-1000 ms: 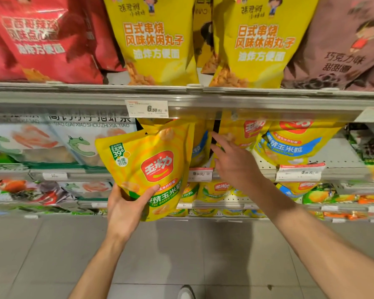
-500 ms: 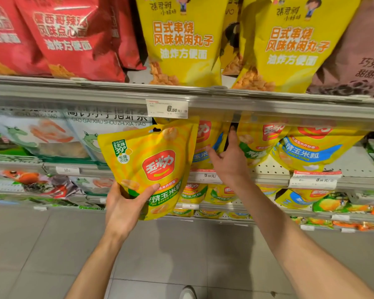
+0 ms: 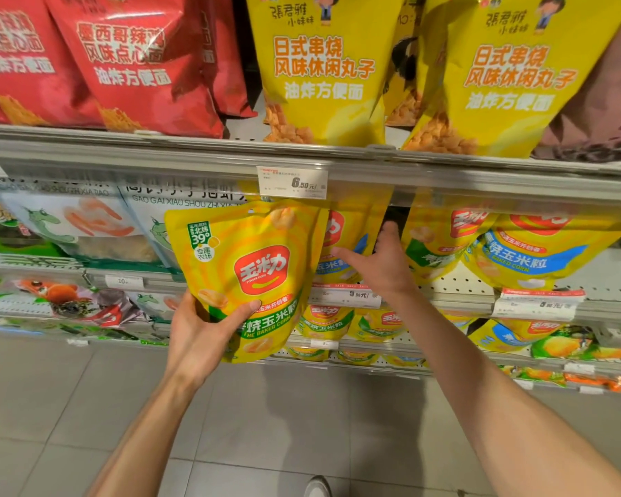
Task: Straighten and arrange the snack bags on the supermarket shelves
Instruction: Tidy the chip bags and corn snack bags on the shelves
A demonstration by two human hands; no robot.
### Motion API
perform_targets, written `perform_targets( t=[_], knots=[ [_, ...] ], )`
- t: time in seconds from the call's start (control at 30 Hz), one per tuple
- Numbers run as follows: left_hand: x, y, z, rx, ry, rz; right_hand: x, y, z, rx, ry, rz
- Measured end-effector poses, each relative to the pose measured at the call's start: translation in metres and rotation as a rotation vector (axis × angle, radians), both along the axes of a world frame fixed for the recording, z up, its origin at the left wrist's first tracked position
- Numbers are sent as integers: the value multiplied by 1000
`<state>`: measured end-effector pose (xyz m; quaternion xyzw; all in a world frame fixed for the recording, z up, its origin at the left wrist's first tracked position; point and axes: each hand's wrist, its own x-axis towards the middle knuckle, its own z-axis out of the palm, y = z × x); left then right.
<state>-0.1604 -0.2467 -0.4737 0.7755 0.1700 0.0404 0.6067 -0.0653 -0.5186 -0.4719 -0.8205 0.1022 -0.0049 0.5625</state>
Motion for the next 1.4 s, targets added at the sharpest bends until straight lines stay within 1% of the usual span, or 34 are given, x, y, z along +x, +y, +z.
perform_targets(
  t=[0.03, 0.1, 0.37, 0.57, 0.7, 0.77, 0.9, 1.0, 1.1, 1.2, 1.4],
  knots=[
    [1, 1, 0, 2, 3, -2, 3, 0, 0, 66, 40, 15],
    [2, 3, -1, 11, 9, -2, 7, -2, -2, 129, 27, 51],
    [6, 15, -1, 48, -3, -4, 7, -12, 12, 208, -86, -13],
    [4, 24, -1, 59, -15, -44, -14, -17, 7, 146, -52, 21],
    [1, 28, 0, 63, -26, -80, -31, -30, -2, 118, -61, 133],
    [-1, 30, 0, 61, -26, -88, -44, -32, -6, 137, -31, 168],
    [-8, 36, -2, 80, -29, -129, -67, -41, -21, 140, 41, 156],
    [-13, 38, -6, 93, 4, -154, -83, -55, -29, 143, 107, 169],
    [-18, 32, -9, 62, 29, -166, -93, -74, -33, 127, 176, 126],
    [-20, 21, -7, 37, 16, -178, -102, -97, -35, 95, 199, 69],
    [-8, -12, 5, 23, -20, -181, -123, -141, -28, 38, 158, -32]
  ],
)
